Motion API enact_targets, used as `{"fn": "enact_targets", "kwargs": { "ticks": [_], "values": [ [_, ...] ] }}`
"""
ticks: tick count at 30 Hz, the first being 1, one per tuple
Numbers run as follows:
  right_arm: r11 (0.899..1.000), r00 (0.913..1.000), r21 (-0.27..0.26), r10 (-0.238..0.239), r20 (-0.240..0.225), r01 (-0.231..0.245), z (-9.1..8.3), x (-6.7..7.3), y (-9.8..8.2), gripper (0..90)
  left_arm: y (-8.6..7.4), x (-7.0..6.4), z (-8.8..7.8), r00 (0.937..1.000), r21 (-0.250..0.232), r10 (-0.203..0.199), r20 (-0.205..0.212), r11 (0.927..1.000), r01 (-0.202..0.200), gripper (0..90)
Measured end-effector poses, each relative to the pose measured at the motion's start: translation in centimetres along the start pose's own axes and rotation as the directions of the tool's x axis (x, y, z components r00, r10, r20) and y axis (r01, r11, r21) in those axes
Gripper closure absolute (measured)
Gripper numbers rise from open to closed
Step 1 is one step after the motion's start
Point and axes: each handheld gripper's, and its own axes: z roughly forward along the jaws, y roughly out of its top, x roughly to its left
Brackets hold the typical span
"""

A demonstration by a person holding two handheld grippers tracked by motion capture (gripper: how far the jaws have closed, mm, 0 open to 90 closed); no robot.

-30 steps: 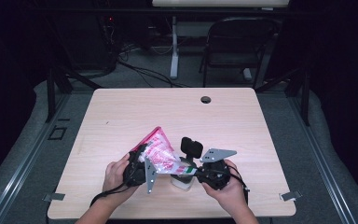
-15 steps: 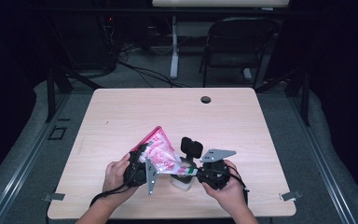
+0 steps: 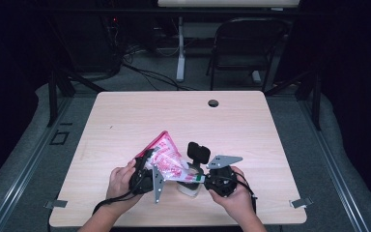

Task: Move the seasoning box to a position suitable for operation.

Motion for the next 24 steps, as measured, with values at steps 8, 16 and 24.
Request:
{"fn": "enact_targets", "kwargs": {
  "ticks": [8,16,24],
  "values": [
    [1.0,1.0,0.003,0.002,-0.002,-0.002,0.2,0.0,-0.1,90.0,0.1,0.0,0.0,0.9995,-0.001,0.028,-0.011,0.9996,-0.028,64.8],
    [1.0,0.9999,-0.004,0.014,-0.006,-0.014,0.2,-0.2,-0.3,90.0,0.6,0.1,-0.2,0.9972,0.005,0.073,-0.018,0.9973,-0.073,64.9],
    [1.0,0.9999,0.001,0.01,-0.007,-0.01,0.2,-0.3,-0.4,90.0,1.0,0.4,-0.2,0.9937,0.022,0.11,-0.02,0.9937,-0.11,64.9]
  ]
}}
